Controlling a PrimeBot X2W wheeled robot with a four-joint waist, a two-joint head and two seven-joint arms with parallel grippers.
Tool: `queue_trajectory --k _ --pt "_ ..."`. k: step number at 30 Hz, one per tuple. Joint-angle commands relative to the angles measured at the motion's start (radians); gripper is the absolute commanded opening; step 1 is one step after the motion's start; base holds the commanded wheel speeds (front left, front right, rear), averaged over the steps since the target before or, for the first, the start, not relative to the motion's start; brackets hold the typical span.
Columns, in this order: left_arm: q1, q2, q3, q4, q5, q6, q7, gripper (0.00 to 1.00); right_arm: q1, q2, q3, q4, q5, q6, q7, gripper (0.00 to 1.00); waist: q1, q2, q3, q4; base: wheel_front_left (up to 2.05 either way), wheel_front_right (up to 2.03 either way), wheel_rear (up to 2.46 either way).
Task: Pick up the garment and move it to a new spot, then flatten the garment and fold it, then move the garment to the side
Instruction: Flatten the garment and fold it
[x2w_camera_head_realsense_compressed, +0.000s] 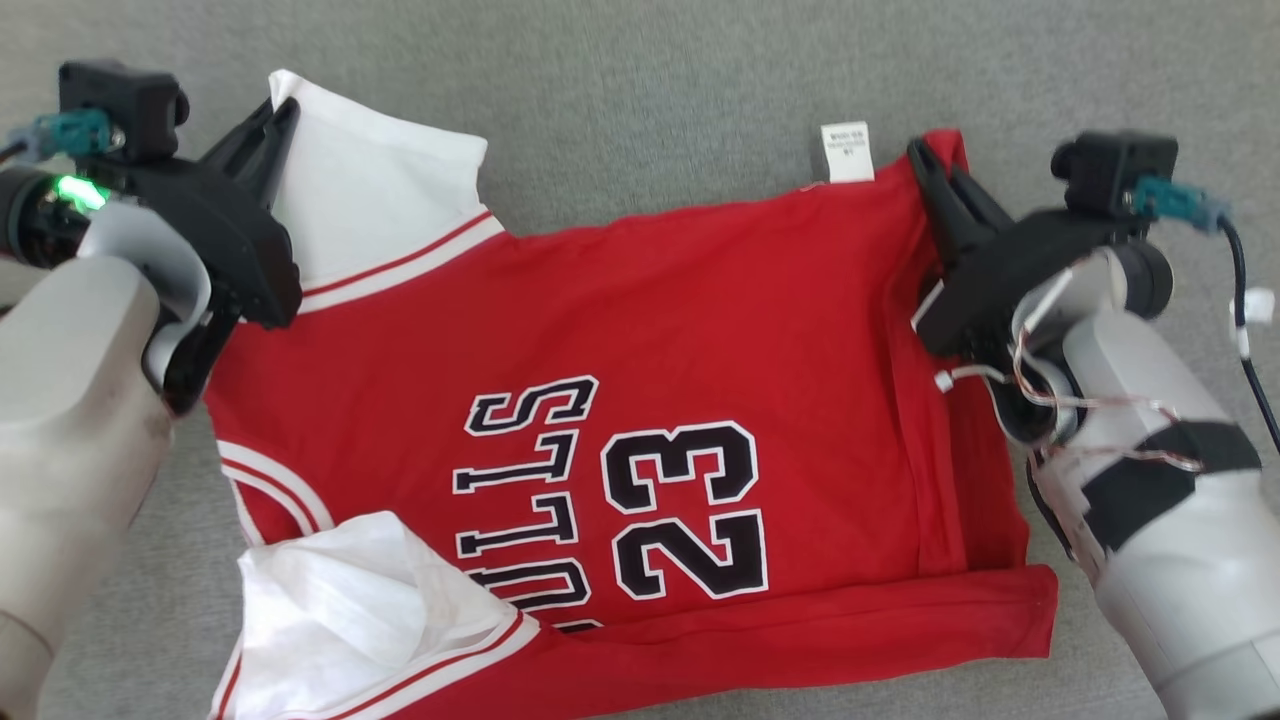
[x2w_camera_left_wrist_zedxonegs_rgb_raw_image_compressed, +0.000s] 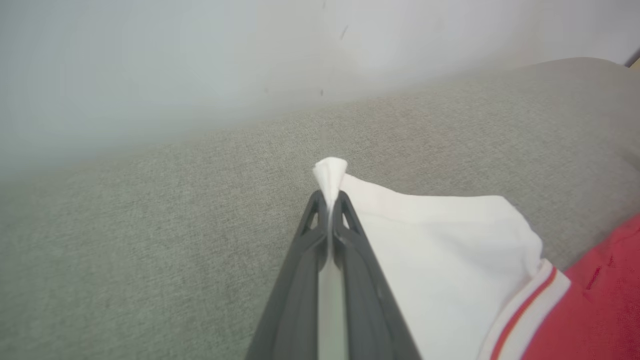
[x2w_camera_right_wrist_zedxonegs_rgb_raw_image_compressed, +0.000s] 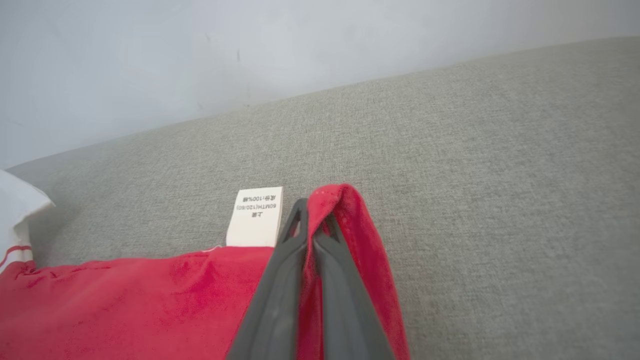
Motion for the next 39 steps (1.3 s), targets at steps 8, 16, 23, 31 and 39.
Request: queue_trajectory --k 8,16,23,31,39 --pt "0.104 0.057 0.013 -0.121 -0.055 0.002 -0.088 0.0 0.152 -0.09 0.049 -0.105 0.064 -0.003 -0.083 0.0 0.0 0.0 -0.126 0.034 0.0 0.0 0.0" --pt "0.328 0.118 0.193 -0.413 0.026 0.037 -0.092 0.0 0.294 -0.157 0.062 -0.185 0.111 -0.003 -0.136 0.0 0.0 0.0 -0.165 0.055 0.0 0.0 0.0" --pt "0.599 0.101 0.342 -0.648 0.119 0.106 -0.092 0.0 0.409 -0.19 0.052 -0.23 0.145 -0.003 -0.193 0.0 0.0 0.0 -0.182 0.08 0.0 0.0 0.0" --pt "0.919 0.019 0.516 -0.815 0.226 0.158 -0.092 0.0 0.563 -0.188 -0.005 -0.299 0.179 -0.003 -0.246 0.0 0.0 0.0 -0.214 0.108 0.0 0.0 0.0" --pt "1.116 -0.091 0.627 -0.814 0.3 0.129 -0.092 0.0 0.751 -0.157 -0.087 -0.387 0.133 -0.003 -0.252 0.07 0.0 0.0 -0.247 0.121 0.0 0.0 0.0"
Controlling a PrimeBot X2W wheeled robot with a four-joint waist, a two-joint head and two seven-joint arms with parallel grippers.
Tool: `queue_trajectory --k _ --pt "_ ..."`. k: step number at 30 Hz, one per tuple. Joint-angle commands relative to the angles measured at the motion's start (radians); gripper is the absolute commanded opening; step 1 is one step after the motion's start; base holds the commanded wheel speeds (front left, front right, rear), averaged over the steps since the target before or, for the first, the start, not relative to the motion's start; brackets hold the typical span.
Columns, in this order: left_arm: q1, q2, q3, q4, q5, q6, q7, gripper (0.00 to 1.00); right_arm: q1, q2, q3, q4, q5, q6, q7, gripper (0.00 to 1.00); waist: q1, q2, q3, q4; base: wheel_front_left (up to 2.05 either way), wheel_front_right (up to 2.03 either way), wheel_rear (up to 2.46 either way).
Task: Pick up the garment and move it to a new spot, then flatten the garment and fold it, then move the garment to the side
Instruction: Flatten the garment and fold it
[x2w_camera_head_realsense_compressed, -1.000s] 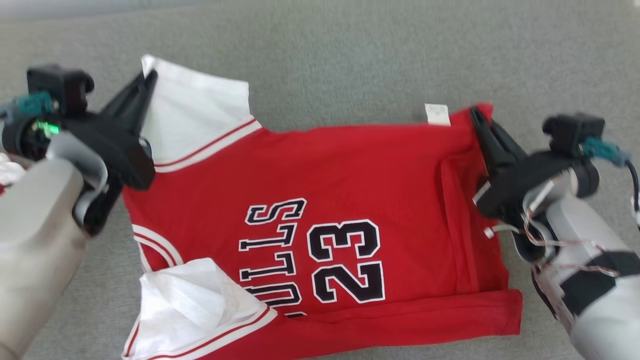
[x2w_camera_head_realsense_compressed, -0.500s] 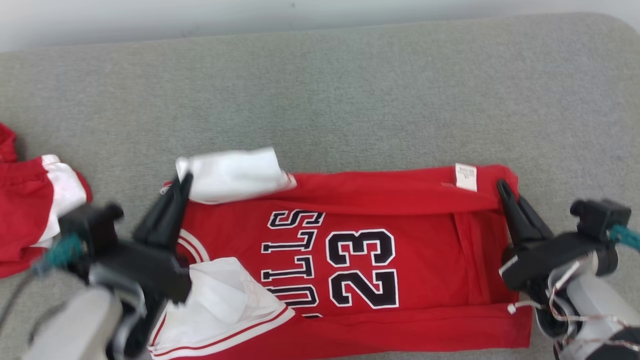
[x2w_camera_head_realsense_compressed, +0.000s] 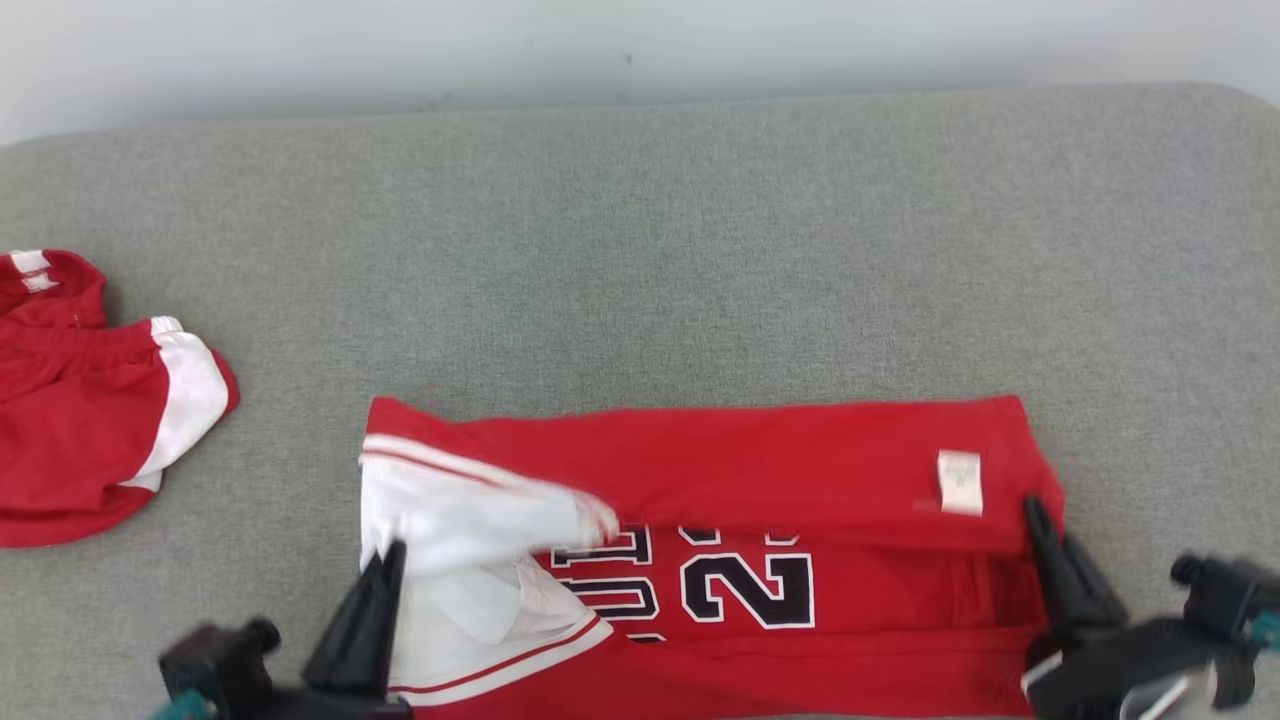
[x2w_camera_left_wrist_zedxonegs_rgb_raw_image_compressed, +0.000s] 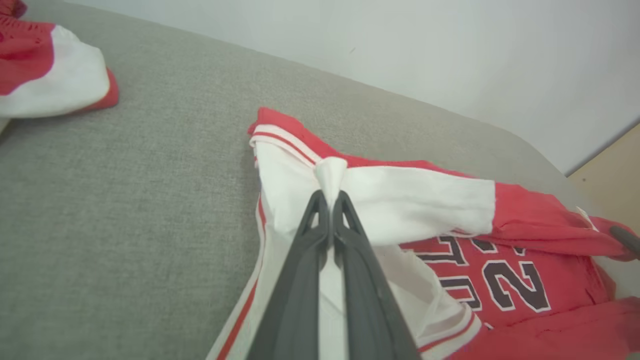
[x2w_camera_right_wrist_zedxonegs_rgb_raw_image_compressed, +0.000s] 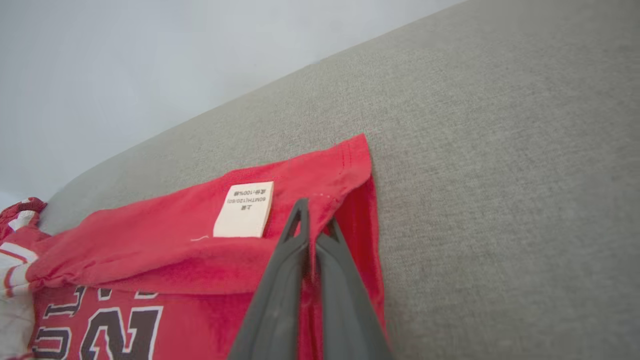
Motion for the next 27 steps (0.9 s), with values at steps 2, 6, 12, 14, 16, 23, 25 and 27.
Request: queue_trajectory --k 2,6,12,14,16,23,25,27 --pt "0.024 -0.018 0.02 0.012 0.029 -0.013 0.0 0.93 0.025 0.003 -0.015 0.0 -0.025 -0.003 -0.004 1.0 0.0001 0.0001 -0.011 0.001 0.0 0.0 0.0" --pt "0.045 -0.043 0.052 0.038 0.09 -0.02 0.0 1.0 0.053 0.012 -0.045 -0.006 -0.045 -0.003 -0.004 1.0 0.0001 0.0001 -0.025 -0.003 0.0 0.0 0.0" --pt "0.052 -0.09 0.17 -0.026 0.259 0.007 0.0 1.0 0.071 0.009 -0.088 -0.021 -0.064 -0.003 -0.005 1.0 0.0001 0.0001 -0.038 -0.001 0.0 0.0 0.0" --pt "0.061 -0.121 0.223 -0.064 0.322 0.02 0.0 1.0 0.065 0.011 -0.091 -0.004 -0.074 -0.003 0.008 1.0 0.0001 0.0001 -0.038 0.0 0.0 0.0 0.0" --pt "0.074 -0.154 0.277 -0.106 0.377 0.032 0.0 1.0 0.049 0.02 -0.091 0.014 -0.08 -0.003 0.02 1.0 0.0001 0.0001 -0.04 0.002 0.0 0.0 0.0" --pt "0.099 -0.23 0.384 -0.15 0.482 0.005 0.0 1.0 0.014 0.047 -0.074 0.105 -0.088 -0.003 0.048 1.0 0.0001 0.0001 -0.044 0.018 0.0 0.0 0.0" --pt "0.097 -0.245 0.411 -0.143 0.497 -0.007 0.0 1.0 0.004 0.054 -0.067 0.144 -0.086 -0.003 0.053 1.0 0.0001 0.0001 -0.044 0.024 0.0 0.0 0.0" --pt "0.097 -0.258 0.432 -0.138 0.513 -0.023 0.0 1.0 -0.007 0.066 -0.057 0.177 -0.082 -0.003 0.051 1.0 0.0001 0.0001 -0.045 0.028 0.0 0.0 0.0"
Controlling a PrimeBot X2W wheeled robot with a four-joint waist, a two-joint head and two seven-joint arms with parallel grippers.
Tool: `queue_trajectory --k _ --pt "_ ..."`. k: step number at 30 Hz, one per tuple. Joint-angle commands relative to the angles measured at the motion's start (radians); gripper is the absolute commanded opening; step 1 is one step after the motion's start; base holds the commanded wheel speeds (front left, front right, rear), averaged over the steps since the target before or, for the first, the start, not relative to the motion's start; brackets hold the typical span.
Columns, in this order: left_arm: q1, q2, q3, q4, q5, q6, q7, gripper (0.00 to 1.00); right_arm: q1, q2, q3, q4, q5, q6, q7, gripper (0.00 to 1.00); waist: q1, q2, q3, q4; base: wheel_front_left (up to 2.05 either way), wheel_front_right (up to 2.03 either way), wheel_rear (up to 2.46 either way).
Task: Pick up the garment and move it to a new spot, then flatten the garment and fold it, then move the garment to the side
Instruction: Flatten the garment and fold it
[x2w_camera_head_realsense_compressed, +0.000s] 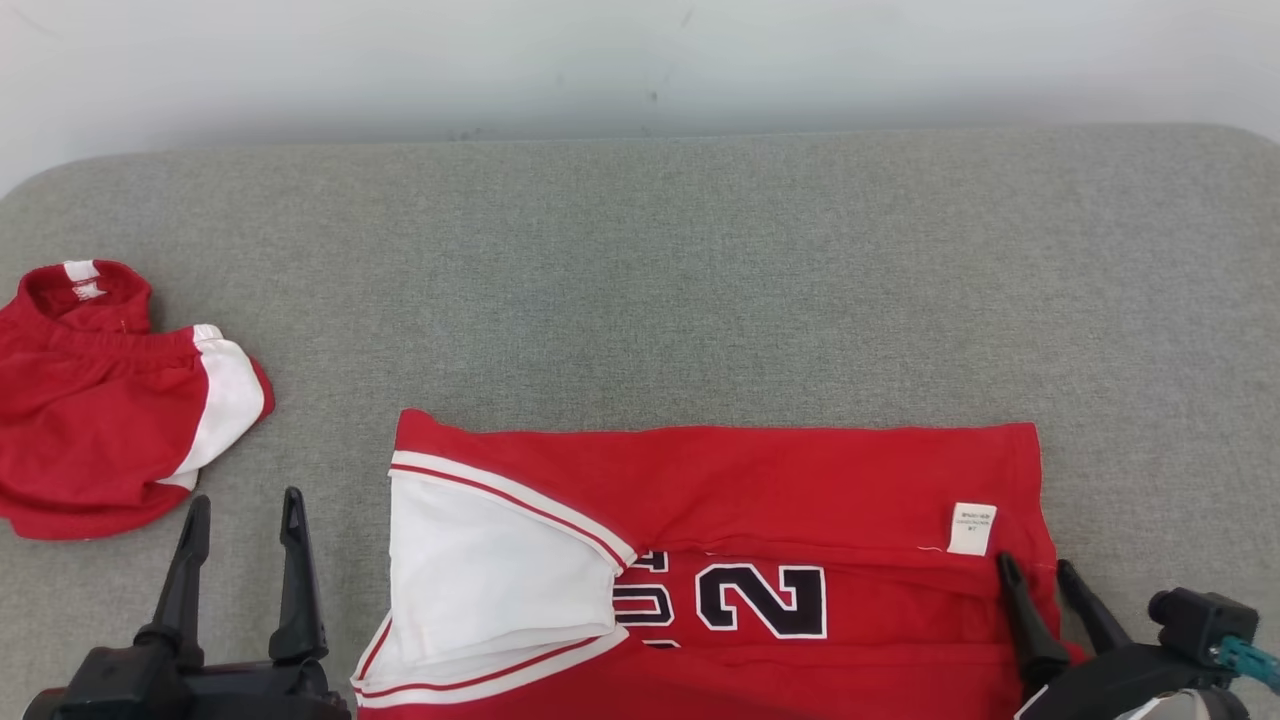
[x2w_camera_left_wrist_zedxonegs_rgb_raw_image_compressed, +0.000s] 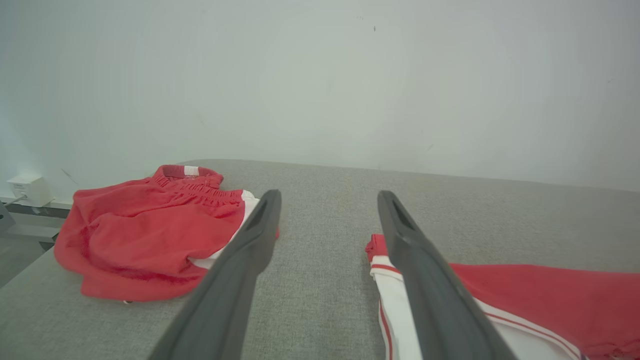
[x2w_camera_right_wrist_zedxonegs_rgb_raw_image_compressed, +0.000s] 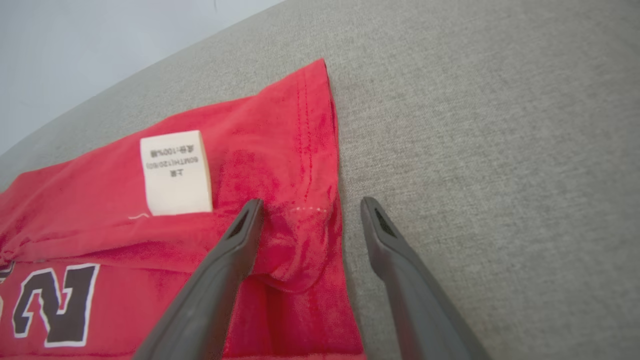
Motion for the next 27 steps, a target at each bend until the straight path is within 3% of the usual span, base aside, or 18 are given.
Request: queue_trajectory --k 1,3,4,5,6,7,16,27 --pt "0.009 -0.007 0.012 0.006 0.023 -0.009 0.0 1.0 -0.012 0.011 0.009 0.021 0.002 -0.003 0.0 1.0 0.0 0.0 -0.001 0.004 0.0 0.0 0.0" --pt "0.013 -0.015 0.024 0.009 0.039 -0.019 0.0 1.0 -0.017 0.019 0.027 0.046 0.01 -0.003 -0.002 1.0 0.0 0.0 -0.004 0.008 0.0 0.0 0.0" --pt "0.015 -0.018 0.03 0.011 0.044 -0.023 0.0 1.0 -0.017 0.025 0.039 0.053 0.016 -0.003 0.0 0.77 0.0 0.0 -0.004 0.009 0.0 0.0 0.0" --pt "0.017 -0.022 0.033 0.014 0.047 -0.028 0.0 1.0 -0.016 0.029 0.053 0.059 0.024 -0.003 0.003 0.46 0.0 0.0 -0.005 0.011 0.0 0.0 0.0" --pt "0.02 -0.025 0.037 0.016 0.052 -0.033 0.0 1.0 -0.015 0.03 0.063 0.064 0.032 -0.003 0.003 0.34 0.0 0.0 -0.006 0.011 0.0 0.0 0.0" --pt "0.022 -0.026 0.041 0.017 0.057 -0.033 0.0 1.0 -0.015 0.03 0.069 0.07 0.042 -0.003 0.002 0.0 0.0 0.0 -0.007 0.012 0.0 0.0 0.0" --pt "0.035 -0.034 0.064 0.036 0.076 -0.049 0.0 1.0 -0.047 -0.012 0.083 0.099 0.107 -0.003 -0.029 0.0 0.0 0.0 -0.034 -0.004 0.0 0.0 0.0" --pt "0.047 -0.036 0.065 0.032 0.069 -0.053 0.0 1.0 -0.085 -0.163 -0.032 0.166 0.153 -0.003 -0.048 0.0 0.0 0.0 -0.062 -0.016 0.0 0.0 0.0"
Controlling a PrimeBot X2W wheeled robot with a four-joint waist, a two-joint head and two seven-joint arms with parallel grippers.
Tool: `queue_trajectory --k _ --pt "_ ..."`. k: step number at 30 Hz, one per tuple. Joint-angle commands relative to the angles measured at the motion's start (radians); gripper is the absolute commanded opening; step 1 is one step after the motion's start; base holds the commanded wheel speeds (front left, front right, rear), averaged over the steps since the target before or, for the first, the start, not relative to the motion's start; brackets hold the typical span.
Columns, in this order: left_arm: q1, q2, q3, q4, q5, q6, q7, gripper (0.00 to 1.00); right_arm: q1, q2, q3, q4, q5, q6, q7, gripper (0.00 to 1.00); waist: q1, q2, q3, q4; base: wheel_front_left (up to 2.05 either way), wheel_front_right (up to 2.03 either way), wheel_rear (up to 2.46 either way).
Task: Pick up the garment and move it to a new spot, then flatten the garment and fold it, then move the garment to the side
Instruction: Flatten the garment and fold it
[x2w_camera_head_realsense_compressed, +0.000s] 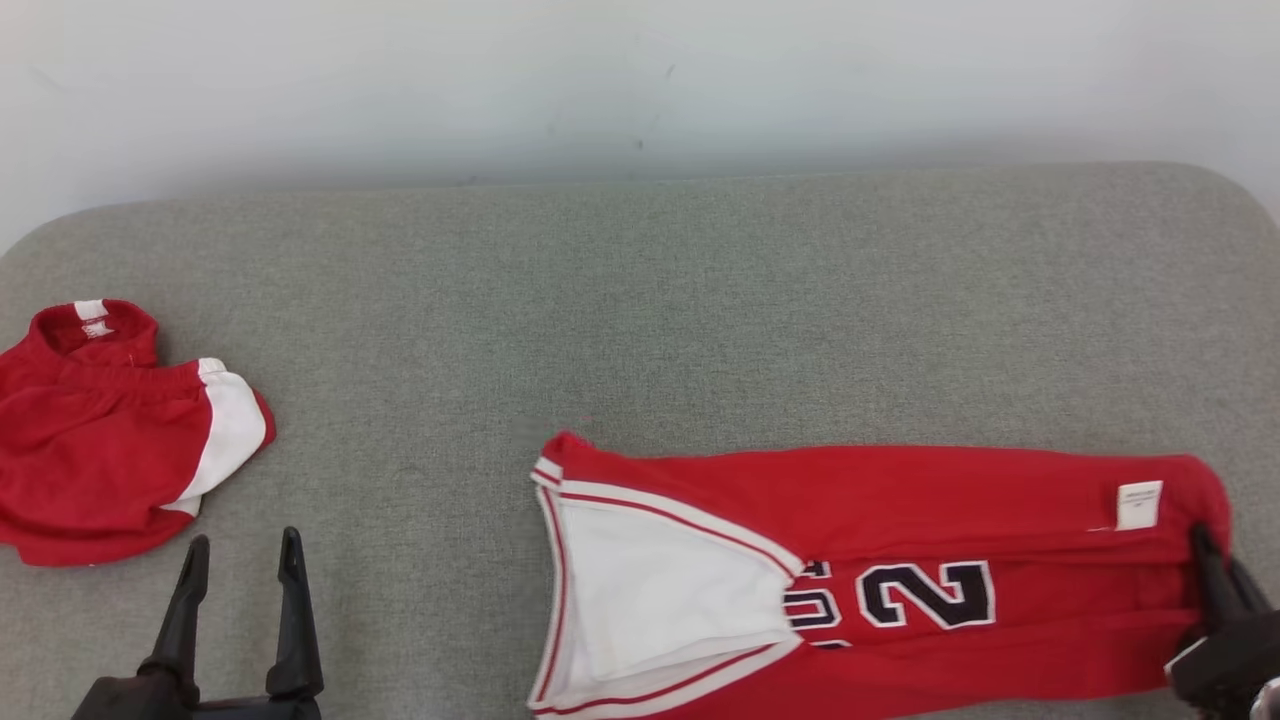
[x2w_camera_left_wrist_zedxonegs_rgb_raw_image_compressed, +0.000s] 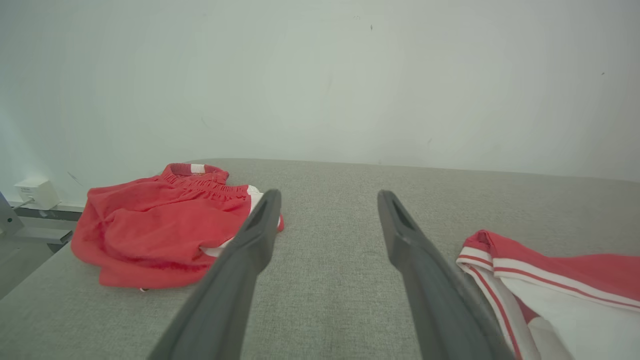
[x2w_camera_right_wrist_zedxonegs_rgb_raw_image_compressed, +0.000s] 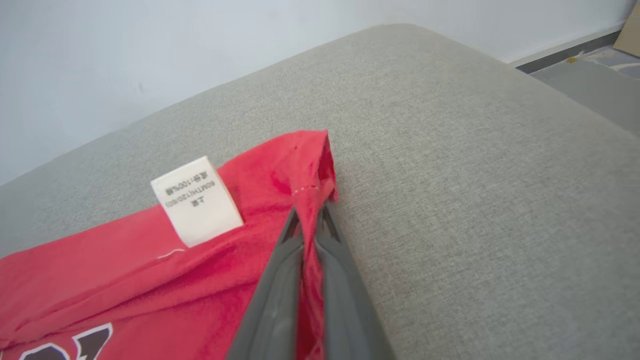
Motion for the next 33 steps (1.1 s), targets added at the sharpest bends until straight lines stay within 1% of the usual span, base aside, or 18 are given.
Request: queue_trajectory --k 1,6,12,15,21,25,29,33 --pt "0.01 -0.002 -0.002 -0.004 -0.004 0.005 0.0 1.0 -0.011 -0.022 -0.014 0.002 0.007 -0.003 -0.008 0.0 0.0 0.0 -0.001 -0.003 0.0 0.0 0.0" --pt "0.017 -0.002 -0.004 -0.009 -0.012 0.016 0.0 1.0 -0.025 -0.029 -0.01 -0.029 -0.015 -0.003 -0.007 0.0 0.0 0.0 -0.002 -0.015 0.0 0.0 0.0" --pt "0.019 -0.001 -0.003 -0.007 -0.019 0.023 0.0 1.0 -0.025 0.004 0.025 -0.102 -0.049 -0.003 -0.008 0.0 0.0 0.0 -0.006 -0.026 0.0 0.0 0.0" --pt "0.021 -0.001 -0.002 -0.006 -0.022 0.023 0.0 1.0 -0.013 0.031 0.056 -0.172 -0.07 -0.003 0.002 0.0 0.0 0.0 -0.008 -0.029 0.0 0.0 0.0" --pt "0.011 -0.002 -0.008 -0.002 -0.025 0.024 0.0 1.0 0.007 0.096 0.111 -0.315 -0.117 -0.003 0.035 0.0 0.0 0.0 -0.004 -0.022 0.0 0.0 0.0" --pt "-0.003 -0.001 -0.014 0.002 -0.025 0.024 0.0 1.0 0.005 0.151 0.154 -0.379 -0.151 -0.003 0.064 0.0 0.0 0.0 0.003 -0.007 0.0 0.0 0.0" --pt "-0.008 -0.001 -0.018 0.008 -0.031 0.028 0.0 1.0 -0.003 0.214 0.2 -0.41 -0.175 -0.003 0.088 0.0 0.0 0.0 0.004 0.014 0.0 0.0 0.0" --pt "-0.012 -0.001 -0.029 0.017 -0.034 0.03 0.0 1.0 -0.021 0.289 0.273 -0.4 -0.2 -0.003 0.098 0.0 0.0 0.0 0.002 0.044 0.0 0.0 0.0"
